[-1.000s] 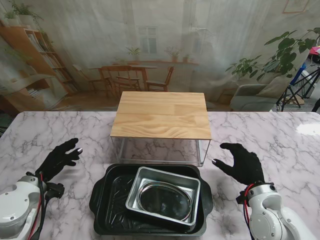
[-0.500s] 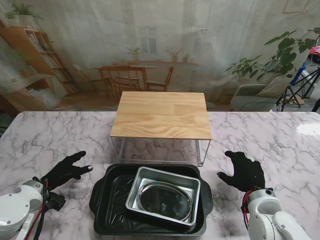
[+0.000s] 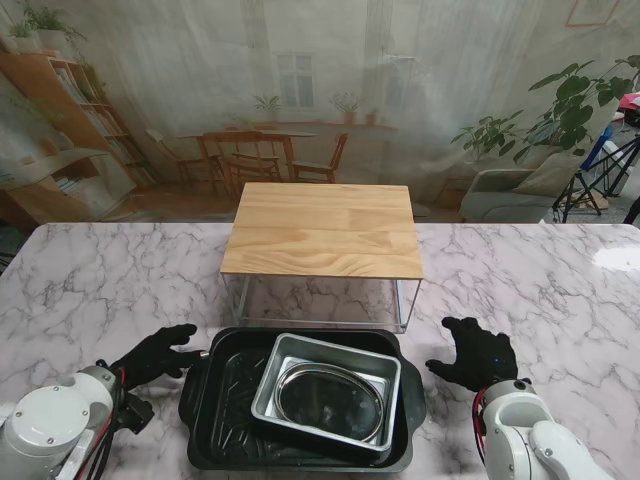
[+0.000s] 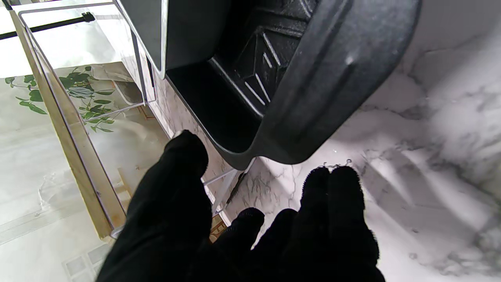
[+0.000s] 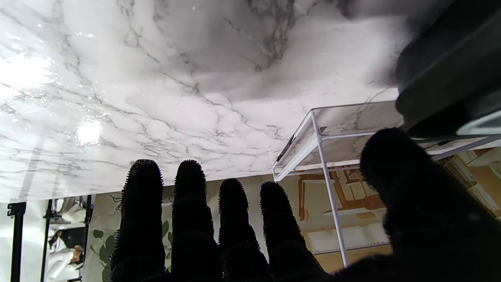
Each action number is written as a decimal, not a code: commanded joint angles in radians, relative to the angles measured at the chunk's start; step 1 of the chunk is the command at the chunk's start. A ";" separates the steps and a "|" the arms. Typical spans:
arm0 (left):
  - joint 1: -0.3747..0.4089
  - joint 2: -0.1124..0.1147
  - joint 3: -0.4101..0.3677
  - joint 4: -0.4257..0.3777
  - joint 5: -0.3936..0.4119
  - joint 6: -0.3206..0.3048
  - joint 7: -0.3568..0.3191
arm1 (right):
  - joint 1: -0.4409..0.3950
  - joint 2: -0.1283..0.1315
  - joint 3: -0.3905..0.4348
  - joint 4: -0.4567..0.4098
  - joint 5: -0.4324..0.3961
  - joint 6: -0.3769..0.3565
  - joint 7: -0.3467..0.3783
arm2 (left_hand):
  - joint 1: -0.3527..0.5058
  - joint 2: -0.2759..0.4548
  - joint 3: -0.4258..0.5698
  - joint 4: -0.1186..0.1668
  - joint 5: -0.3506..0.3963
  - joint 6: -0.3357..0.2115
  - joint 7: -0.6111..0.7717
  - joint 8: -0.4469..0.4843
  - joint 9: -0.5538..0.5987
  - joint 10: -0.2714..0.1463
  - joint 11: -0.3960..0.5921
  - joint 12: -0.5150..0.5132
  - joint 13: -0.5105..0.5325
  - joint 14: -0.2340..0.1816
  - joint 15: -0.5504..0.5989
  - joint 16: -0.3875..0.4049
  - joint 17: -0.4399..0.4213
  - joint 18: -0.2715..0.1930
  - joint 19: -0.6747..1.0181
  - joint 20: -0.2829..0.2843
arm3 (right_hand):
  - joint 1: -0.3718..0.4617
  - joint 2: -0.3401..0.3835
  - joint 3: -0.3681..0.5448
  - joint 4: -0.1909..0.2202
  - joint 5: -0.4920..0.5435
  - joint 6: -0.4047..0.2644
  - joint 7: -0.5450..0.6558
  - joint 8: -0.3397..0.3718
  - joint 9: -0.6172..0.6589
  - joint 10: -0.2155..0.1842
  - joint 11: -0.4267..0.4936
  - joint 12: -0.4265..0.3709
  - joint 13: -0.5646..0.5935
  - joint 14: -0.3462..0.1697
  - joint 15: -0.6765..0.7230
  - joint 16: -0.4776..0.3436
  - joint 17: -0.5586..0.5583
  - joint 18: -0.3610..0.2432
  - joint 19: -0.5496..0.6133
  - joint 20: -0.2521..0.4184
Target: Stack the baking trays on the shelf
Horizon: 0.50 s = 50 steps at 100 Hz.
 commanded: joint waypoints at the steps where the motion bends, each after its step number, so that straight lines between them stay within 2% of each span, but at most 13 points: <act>1: -0.006 -0.004 0.012 0.007 -0.001 0.009 -0.013 | 0.005 0.001 -0.011 0.001 -0.001 0.011 0.011 | 0.039 0.008 0.014 0.030 0.002 0.008 -0.015 0.005 0.019 -0.012 0.001 0.016 0.023 0.013 0.031 0.014 0.015 -0.068 0.037 0.023 | -0.039 0.007 -0.030 -0.020 0.008 0.037 -0.025 0.007 -0.040 0.010 0.002 -0.007 -0.016 -0.011 0.038 -0.001 -0.018 -0.024 -0.004 -0.009; 17: -0.024 -0.005 0.036 0.016 0.002 0.032 -0.008 | 0.030 0.009 -0.044 0.002 -0.017 0.032 0.061 | 0.047 0.022 0.019 0.031 -0.020 -0.002 -0.033 -0.006 0.022 -0.016 -0.001 0.022 0.034 0.015 0.039 0.027 0.023 -0.066 0.050 0.029 | 0.007 0.006 -0.010 -0.005 -0.004 0.036 -0.043 0.009 -0.049 0.007 -0.005 -0.009 -0.016 -0.012 0.036 -0.001 -0.023 -0.016 -0.010 -0.010; 23: -0.030 -0.005 0.046 0.016 0.009 0.048 -0.003 | 0.044 0.011 -0.060 0.006 -0.020 0.042 0.077 | 0.047 0.022 0.017 0.030 -0.020 -0.002 -0.038 -0.013 0.020 -0.014 -0.003 0.024 0.036 0.031 0.043 0.034 0.026 -0.062 0.056 0.031 | 0.022 0.005 0.008 0.003 -0.010 0.032 -0.051 0.009 -0.054 0.002 -0.006 -0.010 -0.018 -0.012 0.034 -0.002 -0.024 -0.014 -0.012 -0.010; 34: -0.040 -0.007 0.061 0.019 0.010 0.068 0.005 | 0.070 0.016 -0.090 0.013 -0.022 0.060 0.114 | 0.048 0.021 0.015 0.030 -0.016 -0.001 -0.039 -0.019 0.022 -0.010 -0.003 0.025 0.039 0.031 0.048 0.041 0.030 -0.061 0.062 0.034 | -0.003 0.023 0.012 0.002 -0.023 0.029 -0.068 0.011 -0.068 -0.004 -0.008 -0.010 -0.023 -0.012 0.030 -0.002 -0.030 -0.011 -0.019 -0.010; 39: -0.045 -0.006 0.066 0.022 0.010 0.072 0.001 | 0.080 0.019 -0.101 0.014 -0.023 0.068 0.135 | 0.047 0.024 0.014 0.029 -0.017 -0.001 -0.040 -0.021 0.020 -0.012 -0.004 0.025 0.038 0.032 0.048 0.043 0.029 -0.060 0.064 0.035 | -0.017 0.035 -0.001 -0.002 -0.027 0.030 -0.075 0.012 -0.074 -0.005 -0.010 -0.011 -0.028 -0.012 0.027 -0.002 -0.032 -0.010 -0.021 -0.009; 50: -0.055 -0.003 0.076 0.026 0.010 0.086 -0.009 | 0.097 0.023 -0.122 0.018 -0.024 0.082 0.164 | 0.047 0.024 0.012 0.029 -0.017 -0.001 -0.040 -0.024 0.016 -0.012 -0.006 0.025 0.035 0.032 0.046 0.045 0.026 -0.059 0.063 0.035 | -0.065 0.080 -0.098 -0.019 -0.021 0.034 -0.101 0.023 -0.079 -0.002 -0.014 -0.011 -0.031 -0.009 0.025 0.001 -0.034 -0.010 -0.025 -0.003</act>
